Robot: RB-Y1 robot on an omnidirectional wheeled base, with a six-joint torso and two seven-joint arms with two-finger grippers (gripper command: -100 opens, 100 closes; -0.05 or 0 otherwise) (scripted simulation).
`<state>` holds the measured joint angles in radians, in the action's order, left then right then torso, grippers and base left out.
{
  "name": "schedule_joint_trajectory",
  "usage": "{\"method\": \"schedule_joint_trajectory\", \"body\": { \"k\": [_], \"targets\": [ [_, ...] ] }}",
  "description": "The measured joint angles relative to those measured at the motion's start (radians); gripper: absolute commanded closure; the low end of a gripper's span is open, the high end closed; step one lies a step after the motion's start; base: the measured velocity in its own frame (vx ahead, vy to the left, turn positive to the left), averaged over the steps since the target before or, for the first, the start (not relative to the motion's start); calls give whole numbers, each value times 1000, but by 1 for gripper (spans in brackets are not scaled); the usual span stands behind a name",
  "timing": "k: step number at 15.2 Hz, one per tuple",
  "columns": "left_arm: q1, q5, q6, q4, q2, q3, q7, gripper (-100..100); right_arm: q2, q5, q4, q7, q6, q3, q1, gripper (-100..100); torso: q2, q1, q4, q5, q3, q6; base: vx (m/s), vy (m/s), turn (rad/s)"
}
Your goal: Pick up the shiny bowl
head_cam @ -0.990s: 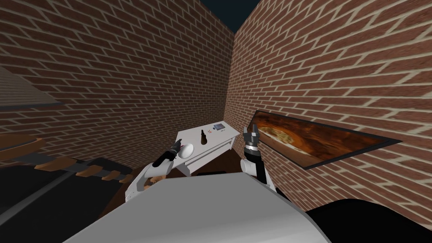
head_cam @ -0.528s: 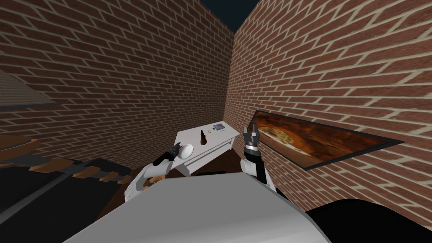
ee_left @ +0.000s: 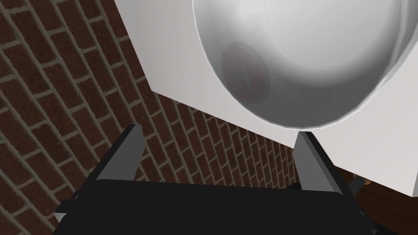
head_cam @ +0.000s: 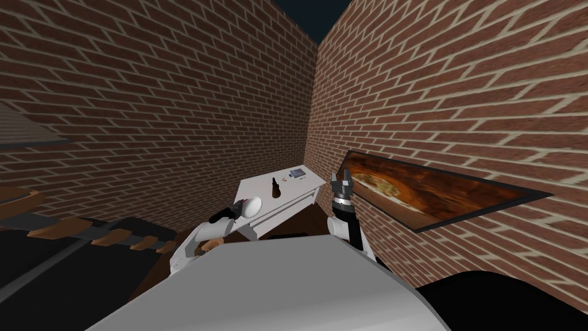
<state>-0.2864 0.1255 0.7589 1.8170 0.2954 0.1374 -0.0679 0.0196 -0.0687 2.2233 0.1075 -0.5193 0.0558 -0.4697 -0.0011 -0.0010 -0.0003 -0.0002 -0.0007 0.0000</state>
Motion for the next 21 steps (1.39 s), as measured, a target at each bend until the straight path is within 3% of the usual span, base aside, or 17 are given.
{"method": "schedule_joint_trajectory", "body": {
  "k": [13,21],
  "targets": [
    [48,63,257,-119,4,41,-35,-100,0,0,0,0,0,0,0,0,-1,-1,0,0,-1,0,27,-21,-15],
    [68,100,392,-164,0,60,-50,-100,0,0,0,0,0,0,0,0,-3,-1,-1,0,-2,0,42,-21,-24]
  ]
}}
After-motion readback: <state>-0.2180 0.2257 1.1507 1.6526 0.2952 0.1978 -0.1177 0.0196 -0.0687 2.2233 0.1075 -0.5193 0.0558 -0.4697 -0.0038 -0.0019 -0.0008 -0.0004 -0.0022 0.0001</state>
